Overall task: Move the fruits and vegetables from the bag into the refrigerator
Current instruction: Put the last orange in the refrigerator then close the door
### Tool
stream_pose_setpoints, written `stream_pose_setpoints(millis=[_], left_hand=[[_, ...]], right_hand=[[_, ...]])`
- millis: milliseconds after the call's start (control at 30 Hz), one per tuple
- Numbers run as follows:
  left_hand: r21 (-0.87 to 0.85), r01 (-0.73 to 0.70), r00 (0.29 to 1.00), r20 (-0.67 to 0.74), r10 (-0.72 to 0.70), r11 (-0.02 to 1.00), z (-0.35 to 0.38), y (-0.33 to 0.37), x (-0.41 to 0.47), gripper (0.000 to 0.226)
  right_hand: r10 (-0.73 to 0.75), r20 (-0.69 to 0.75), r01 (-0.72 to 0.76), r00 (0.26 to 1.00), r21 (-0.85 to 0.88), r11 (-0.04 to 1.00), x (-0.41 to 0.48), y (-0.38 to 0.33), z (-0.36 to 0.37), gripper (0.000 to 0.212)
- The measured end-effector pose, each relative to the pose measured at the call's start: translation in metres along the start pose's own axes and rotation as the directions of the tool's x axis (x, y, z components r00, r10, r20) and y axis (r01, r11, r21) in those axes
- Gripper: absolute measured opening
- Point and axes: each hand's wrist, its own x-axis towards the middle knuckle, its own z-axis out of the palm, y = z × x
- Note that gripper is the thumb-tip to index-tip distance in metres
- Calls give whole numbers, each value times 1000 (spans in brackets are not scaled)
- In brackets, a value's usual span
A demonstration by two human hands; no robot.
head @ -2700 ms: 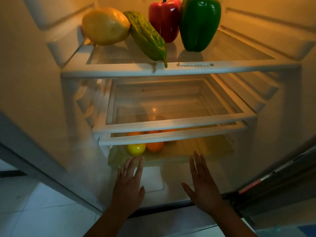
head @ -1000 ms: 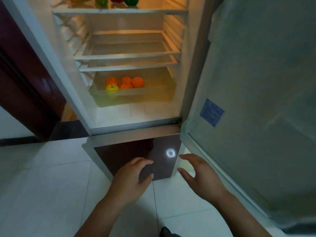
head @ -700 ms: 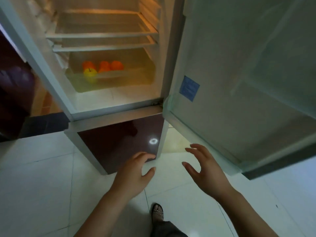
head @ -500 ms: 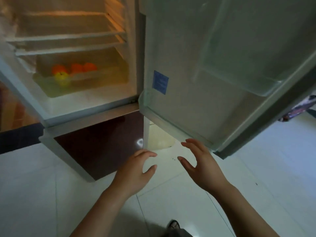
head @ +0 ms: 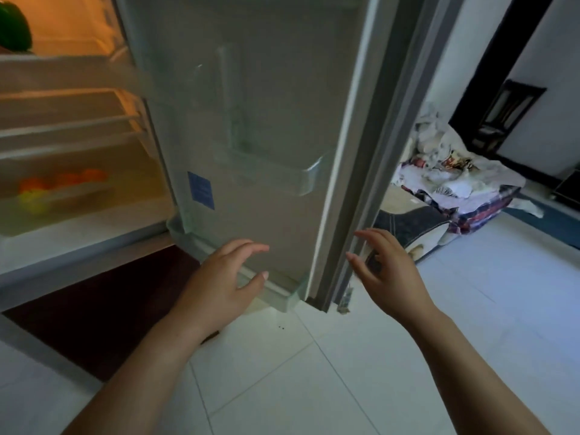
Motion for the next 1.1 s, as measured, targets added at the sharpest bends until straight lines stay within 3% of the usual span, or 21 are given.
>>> stream_pose_setpoints(millis=[167,367,500,867,1100], left_hand=[[35,23,1000,-19,-23,999,41,48,19,41],[99,136,990,-46,-132,986,78,79,13,46],[100,156,986,-78,-148,983,85,95,6,45],[67,198,970,-157,-186,978,81,114,-1,50],[35,244,953,-196,-232,969,49,98,-41,44]], right_hand=[[-18,-23,18,1000,23,1000,26,49,-28,47],[-56,94,41,994,156,987,48,80,-28,80],[-120,168,79,978,234,969,54,86,-28,80],[-237,141,201,961,233,952,43,75,-30,81],[-371,179,311,911,292,905,1,39,-16,77]])
